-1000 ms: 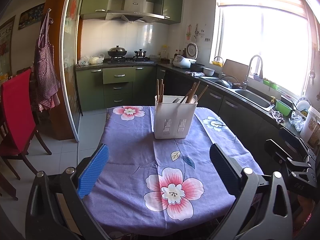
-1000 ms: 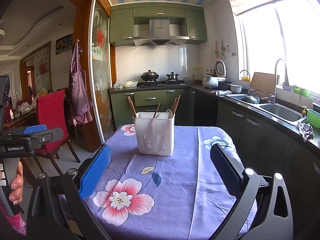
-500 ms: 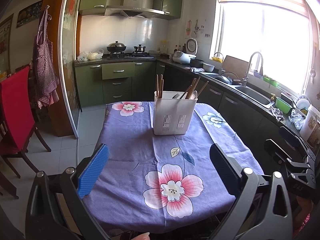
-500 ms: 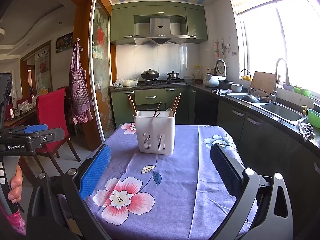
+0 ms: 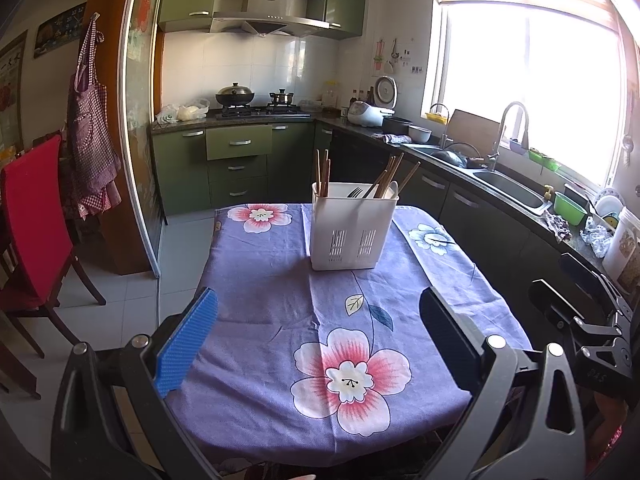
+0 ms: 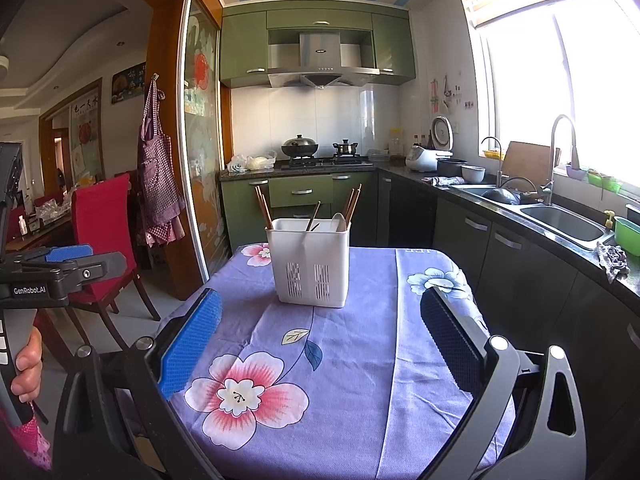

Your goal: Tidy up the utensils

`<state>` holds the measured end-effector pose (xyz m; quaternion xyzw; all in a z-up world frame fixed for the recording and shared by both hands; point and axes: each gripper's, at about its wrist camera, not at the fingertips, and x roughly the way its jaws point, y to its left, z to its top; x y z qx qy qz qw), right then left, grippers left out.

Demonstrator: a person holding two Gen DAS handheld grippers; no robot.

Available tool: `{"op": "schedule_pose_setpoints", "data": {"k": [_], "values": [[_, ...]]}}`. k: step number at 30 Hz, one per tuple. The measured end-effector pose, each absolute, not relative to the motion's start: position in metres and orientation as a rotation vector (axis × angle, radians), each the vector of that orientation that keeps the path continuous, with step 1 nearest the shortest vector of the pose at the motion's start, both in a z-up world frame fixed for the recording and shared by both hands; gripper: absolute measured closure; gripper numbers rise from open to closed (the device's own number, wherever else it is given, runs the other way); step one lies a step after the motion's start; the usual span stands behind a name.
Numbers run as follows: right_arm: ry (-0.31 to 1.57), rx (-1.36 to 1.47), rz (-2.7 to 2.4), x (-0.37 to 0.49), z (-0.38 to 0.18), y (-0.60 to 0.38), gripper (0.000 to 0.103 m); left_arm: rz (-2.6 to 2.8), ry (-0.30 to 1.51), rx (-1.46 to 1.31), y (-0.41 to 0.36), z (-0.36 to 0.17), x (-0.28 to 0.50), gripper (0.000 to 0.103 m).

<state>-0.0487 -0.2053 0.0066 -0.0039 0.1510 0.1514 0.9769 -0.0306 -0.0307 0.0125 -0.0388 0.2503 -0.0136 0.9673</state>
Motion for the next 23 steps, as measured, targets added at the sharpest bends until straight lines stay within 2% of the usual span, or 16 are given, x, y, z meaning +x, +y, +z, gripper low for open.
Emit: {"op": "schedule_pose_setpoints", "data": {"k": [9,23], "values": [[0.309,-0.009,0.304,-0.0472,0.0063,-0.2049,0.005,-0.024,0.422,-0.049,-0.0305,0.0221,-0.0396,0.007],[0.313,-0.011,0.300,-0.0461,0.0011,-0.2021,0.005,-0.007,0.444,-0.061,-0.0252,0.0206,-0.0338,0.007]]}}
